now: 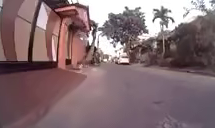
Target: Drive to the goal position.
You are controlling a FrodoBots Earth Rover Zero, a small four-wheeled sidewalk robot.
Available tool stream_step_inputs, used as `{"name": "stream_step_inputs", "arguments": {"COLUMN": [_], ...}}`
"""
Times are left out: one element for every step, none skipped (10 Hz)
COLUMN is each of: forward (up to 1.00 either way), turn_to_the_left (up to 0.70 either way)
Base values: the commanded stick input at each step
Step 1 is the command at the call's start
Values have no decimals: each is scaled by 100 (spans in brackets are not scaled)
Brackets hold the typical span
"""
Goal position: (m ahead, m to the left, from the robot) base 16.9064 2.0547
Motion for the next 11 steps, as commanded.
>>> {"name": "stream_step_inputs", "arguments": {"forward": [28,57,85,100,100,100,100,100,100,100,100], "turn_to_the_left": [0,0,0,0,0,0,0,0,0,-4,-14]}}
